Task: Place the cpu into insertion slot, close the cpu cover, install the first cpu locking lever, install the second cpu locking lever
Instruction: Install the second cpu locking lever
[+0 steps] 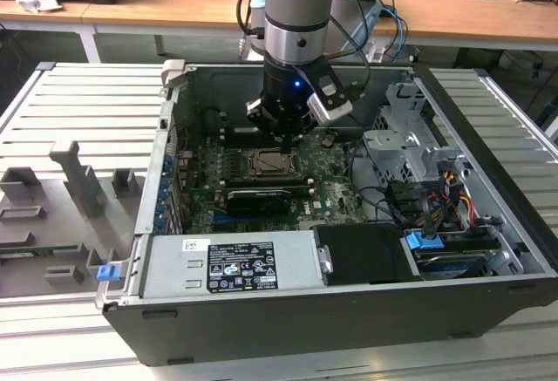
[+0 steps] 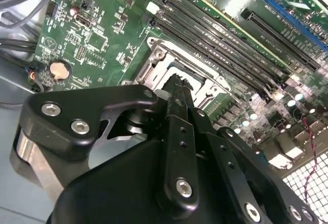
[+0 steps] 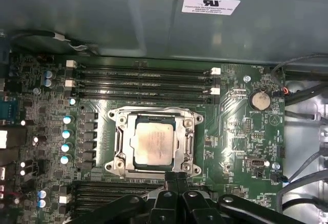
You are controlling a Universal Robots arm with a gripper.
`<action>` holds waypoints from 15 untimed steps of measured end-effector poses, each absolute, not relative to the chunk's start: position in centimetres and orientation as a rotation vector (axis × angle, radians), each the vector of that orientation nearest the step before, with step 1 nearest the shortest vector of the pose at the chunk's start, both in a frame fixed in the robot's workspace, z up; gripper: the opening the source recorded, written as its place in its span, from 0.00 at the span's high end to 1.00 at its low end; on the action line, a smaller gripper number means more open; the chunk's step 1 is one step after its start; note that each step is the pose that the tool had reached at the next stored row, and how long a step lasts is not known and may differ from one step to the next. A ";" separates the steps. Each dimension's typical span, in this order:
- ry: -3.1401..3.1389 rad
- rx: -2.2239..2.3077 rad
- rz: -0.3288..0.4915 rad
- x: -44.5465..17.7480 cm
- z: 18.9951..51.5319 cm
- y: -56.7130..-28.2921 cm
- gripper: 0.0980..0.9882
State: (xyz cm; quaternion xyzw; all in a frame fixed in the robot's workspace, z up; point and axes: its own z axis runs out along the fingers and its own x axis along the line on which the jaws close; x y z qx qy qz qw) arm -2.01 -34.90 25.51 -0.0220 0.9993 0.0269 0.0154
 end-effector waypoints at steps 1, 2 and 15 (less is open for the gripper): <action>3.110 -0.069 0.084 -2.0 25.4 -34.9 0.99; 3.110 -0.069 0.084 -2.0 25.4 -34.9 0.99; 3.134 -0.069 0.093 -2.0 24.7 -35.0 0.99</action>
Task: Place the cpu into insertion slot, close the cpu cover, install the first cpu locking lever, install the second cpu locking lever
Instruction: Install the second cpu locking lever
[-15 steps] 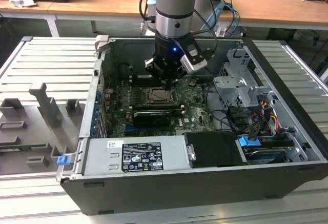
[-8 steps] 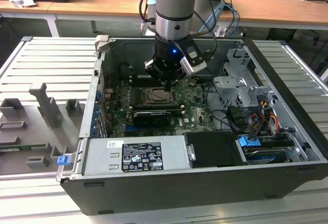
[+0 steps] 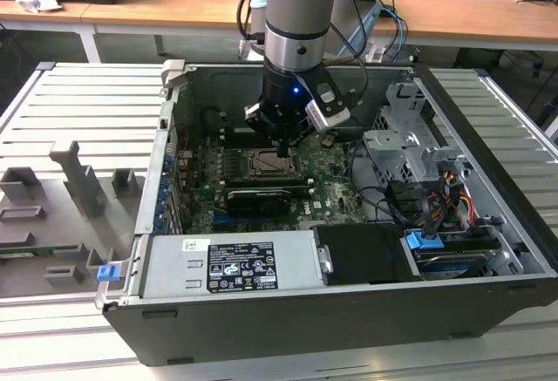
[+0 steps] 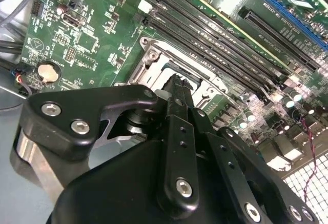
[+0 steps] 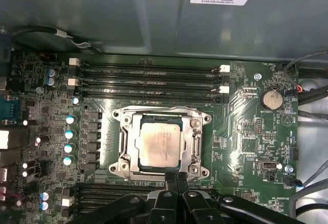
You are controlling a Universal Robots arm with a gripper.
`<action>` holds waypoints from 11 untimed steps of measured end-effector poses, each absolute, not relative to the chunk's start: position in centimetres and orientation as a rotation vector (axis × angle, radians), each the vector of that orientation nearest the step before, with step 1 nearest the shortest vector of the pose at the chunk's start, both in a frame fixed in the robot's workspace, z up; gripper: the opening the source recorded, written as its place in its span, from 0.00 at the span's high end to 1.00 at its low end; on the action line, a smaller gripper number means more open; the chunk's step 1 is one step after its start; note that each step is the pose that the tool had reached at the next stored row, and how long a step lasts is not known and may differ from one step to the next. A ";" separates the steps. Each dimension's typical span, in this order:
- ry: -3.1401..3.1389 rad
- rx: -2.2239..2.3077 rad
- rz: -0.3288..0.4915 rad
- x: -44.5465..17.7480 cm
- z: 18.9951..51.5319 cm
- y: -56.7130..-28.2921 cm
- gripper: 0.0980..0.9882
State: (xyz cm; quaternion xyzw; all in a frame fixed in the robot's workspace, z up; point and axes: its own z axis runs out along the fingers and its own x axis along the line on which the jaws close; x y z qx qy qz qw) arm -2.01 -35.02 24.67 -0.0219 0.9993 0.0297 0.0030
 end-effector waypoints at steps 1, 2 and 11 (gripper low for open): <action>3.133 -0.069 0.104 -2.0 24.6 -35.1 0.99; 3.132 -0.070 0.117 -2.1 24.6 -35.5 0.99; 3.132 -0.076 0.121 -2.2 24.5 -36.4 0.99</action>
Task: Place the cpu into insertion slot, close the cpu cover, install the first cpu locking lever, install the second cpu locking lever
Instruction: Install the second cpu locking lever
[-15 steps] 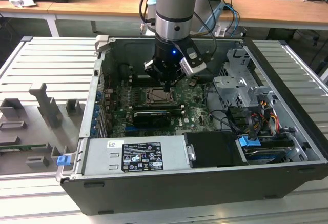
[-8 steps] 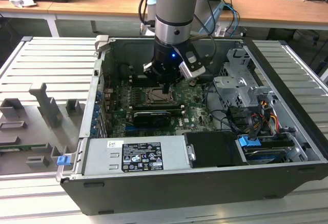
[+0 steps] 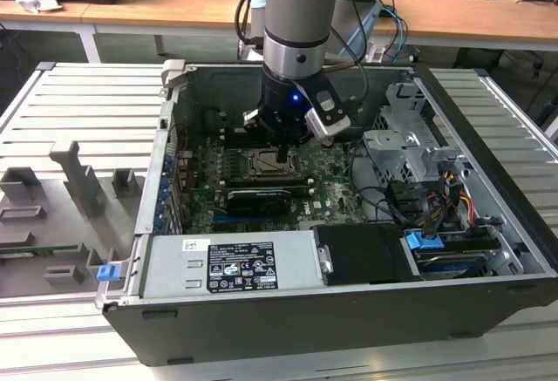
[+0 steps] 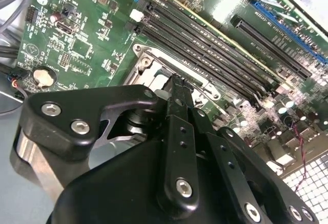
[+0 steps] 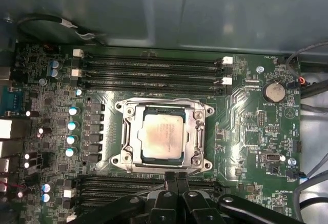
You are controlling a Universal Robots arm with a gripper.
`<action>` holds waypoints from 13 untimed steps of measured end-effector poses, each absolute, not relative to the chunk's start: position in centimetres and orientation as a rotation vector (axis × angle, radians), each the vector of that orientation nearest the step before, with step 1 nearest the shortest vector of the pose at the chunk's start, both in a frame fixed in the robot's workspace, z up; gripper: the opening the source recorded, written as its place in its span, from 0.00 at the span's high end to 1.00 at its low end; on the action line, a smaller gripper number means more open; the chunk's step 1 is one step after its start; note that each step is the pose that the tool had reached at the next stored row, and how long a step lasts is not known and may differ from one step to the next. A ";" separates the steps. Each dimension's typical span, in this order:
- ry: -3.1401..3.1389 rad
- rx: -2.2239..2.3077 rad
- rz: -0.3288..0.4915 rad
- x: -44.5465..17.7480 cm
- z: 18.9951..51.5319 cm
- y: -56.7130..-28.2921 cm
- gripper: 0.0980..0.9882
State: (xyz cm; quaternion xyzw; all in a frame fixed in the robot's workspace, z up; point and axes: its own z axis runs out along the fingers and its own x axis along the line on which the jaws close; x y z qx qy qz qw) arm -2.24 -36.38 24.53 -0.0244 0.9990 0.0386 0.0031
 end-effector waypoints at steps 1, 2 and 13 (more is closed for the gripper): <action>3.132 -0.078 0.121 -2.2 24.5 -36.4 0.99; 3.132 -0.079 0.121 -2.2 24.5 -36.5 0.99; 3.132 -0.087 0.121 -2.3 24.5 -36.8 0.99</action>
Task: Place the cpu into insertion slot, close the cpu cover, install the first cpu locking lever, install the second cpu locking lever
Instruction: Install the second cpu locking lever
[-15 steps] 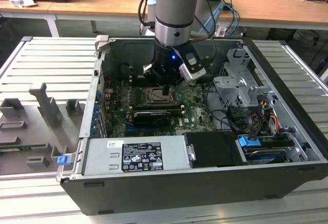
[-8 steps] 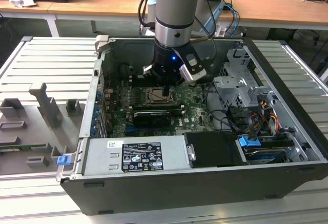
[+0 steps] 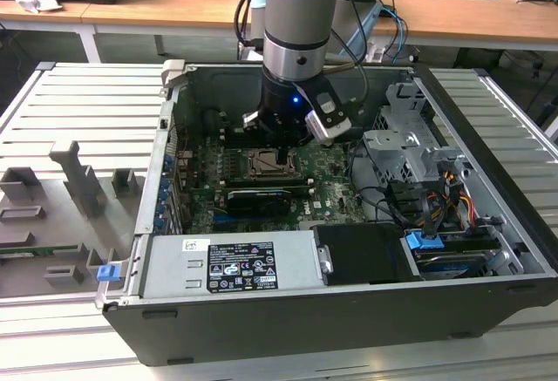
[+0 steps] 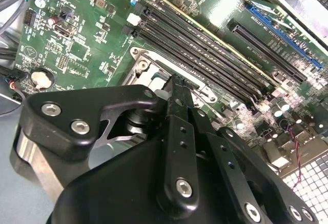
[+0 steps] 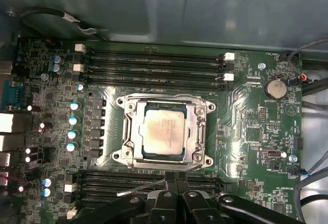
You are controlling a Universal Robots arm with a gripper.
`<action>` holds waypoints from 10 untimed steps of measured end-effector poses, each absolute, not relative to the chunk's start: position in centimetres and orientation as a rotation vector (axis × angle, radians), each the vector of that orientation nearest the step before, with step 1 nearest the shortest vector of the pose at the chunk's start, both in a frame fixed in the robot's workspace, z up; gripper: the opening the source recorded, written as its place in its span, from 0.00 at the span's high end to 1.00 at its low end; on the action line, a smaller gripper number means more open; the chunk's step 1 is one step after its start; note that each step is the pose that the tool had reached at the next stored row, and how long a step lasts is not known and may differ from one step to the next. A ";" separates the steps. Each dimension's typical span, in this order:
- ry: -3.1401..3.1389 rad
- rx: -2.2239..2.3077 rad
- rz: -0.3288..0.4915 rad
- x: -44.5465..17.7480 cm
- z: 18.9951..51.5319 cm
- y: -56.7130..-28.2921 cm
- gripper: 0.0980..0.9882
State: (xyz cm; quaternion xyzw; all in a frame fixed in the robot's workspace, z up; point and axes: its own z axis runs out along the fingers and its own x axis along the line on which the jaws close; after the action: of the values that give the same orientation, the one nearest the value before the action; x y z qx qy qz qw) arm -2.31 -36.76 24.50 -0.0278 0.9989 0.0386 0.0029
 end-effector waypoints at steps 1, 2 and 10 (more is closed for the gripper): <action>3.132 -0.088 0.121 -2.3 24.5 -36.8 0.99; 3.132 -0.088 0.121 -2.3 24.5 -36.8 0.99; 3.132 -0.090 0.121 -2.4 24.5 -36.9 0.99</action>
State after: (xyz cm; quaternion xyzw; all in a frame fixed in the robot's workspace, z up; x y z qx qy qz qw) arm -2.41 -36.87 24.48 -0.0288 0.9988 0.0386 0.0029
